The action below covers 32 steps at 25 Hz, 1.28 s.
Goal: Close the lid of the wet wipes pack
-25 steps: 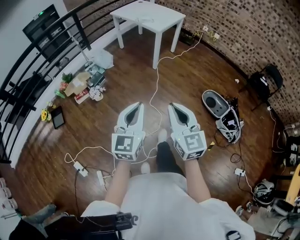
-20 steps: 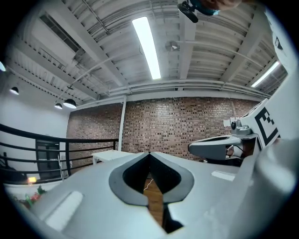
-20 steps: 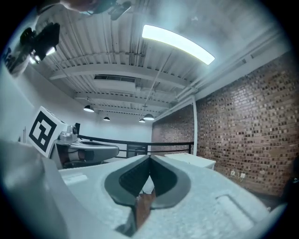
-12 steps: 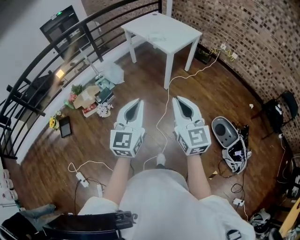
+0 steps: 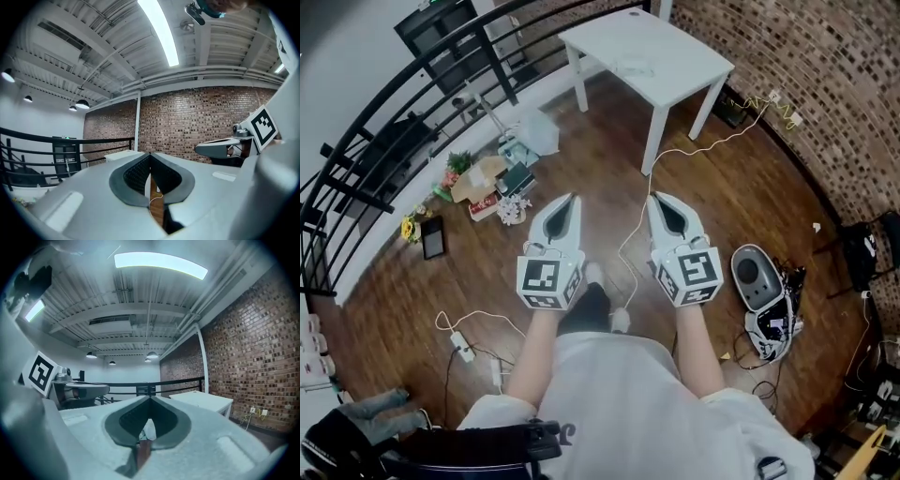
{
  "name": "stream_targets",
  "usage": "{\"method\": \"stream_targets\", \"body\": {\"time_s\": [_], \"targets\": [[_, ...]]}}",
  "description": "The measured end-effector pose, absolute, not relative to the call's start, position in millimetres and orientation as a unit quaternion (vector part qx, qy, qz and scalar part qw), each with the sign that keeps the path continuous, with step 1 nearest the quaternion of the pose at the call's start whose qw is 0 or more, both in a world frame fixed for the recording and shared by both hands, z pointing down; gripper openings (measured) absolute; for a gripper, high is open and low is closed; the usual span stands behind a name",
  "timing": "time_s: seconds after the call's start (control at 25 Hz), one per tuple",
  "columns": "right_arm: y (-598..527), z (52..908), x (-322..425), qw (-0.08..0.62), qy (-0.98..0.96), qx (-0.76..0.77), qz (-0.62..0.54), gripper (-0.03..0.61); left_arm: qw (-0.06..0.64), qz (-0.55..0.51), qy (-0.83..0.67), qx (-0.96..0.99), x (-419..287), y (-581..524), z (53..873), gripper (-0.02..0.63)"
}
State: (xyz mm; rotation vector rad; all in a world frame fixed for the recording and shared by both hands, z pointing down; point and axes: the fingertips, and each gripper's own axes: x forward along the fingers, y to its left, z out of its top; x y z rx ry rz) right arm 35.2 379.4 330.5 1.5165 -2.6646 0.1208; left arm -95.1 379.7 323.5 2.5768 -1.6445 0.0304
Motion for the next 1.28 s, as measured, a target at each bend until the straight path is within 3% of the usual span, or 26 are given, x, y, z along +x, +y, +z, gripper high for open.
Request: {"method": "stream_targets", "body": {"time_s": [0.56,1.28], "targets": [[131,305,21,0.053,-0.856,0.514,-0.023,-0.011,0.017,-0.027,-0.487,0.873,-85,107,307,0.015],[-101,333,41,0.055,-0.854,0.517,-0.006,-0.011,0.034,-0.017,-0.478,0.877,-59,-105,333,0.015]]}}
